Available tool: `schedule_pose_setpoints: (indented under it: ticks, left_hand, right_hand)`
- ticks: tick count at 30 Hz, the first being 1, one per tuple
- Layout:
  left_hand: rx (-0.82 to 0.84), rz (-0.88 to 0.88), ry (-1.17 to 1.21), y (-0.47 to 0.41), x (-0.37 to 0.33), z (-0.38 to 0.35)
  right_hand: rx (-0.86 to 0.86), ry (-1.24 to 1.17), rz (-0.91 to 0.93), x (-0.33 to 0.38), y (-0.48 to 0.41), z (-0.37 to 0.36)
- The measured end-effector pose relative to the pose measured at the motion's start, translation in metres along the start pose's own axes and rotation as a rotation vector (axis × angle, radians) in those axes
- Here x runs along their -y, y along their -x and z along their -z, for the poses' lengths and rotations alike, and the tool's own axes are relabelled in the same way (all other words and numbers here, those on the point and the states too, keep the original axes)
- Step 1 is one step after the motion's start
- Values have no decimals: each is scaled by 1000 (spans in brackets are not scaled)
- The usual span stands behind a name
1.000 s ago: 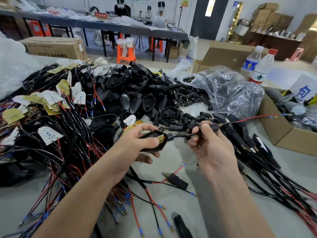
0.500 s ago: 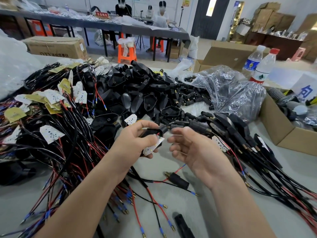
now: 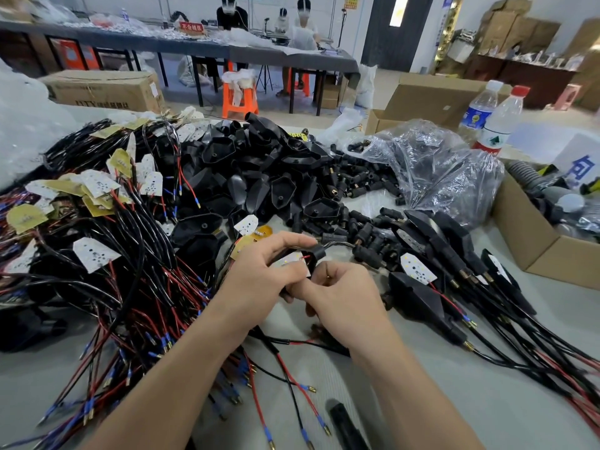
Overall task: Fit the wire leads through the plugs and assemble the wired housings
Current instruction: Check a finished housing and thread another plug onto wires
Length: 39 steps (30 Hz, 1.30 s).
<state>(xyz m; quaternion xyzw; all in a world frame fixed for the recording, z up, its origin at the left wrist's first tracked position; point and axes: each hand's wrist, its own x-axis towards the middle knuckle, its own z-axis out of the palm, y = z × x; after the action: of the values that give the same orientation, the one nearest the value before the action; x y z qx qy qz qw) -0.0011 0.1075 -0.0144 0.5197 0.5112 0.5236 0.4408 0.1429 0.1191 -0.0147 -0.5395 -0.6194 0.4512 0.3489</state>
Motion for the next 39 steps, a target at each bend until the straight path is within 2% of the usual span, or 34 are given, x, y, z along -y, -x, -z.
schedule_pose_setpoints:
  ticks: [2,5,9,11,13,15,18,23,35,39]
  left_hand:
    - [-7,2,1,-2,0,2]
    - [2,-11,-5,-3,1,12]
    - [49,-15,12,-3,-1,24]
    - [52,11,82,-3,-3,28]
    - [34,38,110,-4,-3,35]
    - [9,32,66,-5,-1,41]
    - [-13,2,48,-5,1,46]
    - [-28,7,-38,-5,3,45]
    - [10,10,-100,1,3,18]
    - [-38,14,-54,3,5,6]
  right_hand:
    - [32,-26,-31,0,-1,0]
    - [138,-371,-152,2,-5,7]
    - [23,-981,-372,2,-15,21]
    - [-40,-1201,-388,1,-19,25]
    - [-96,-1309,-321,-1,-22,27]
    - [-93,-1243,-231,-2,-24,29]
    - [42,-989,-105,-2,-21,30]
    - [158,-755,-22,-2,-15,34]
    - [205,-646,-19,-5,-14,26]
    - [111,-567,3,-7,-16,22]
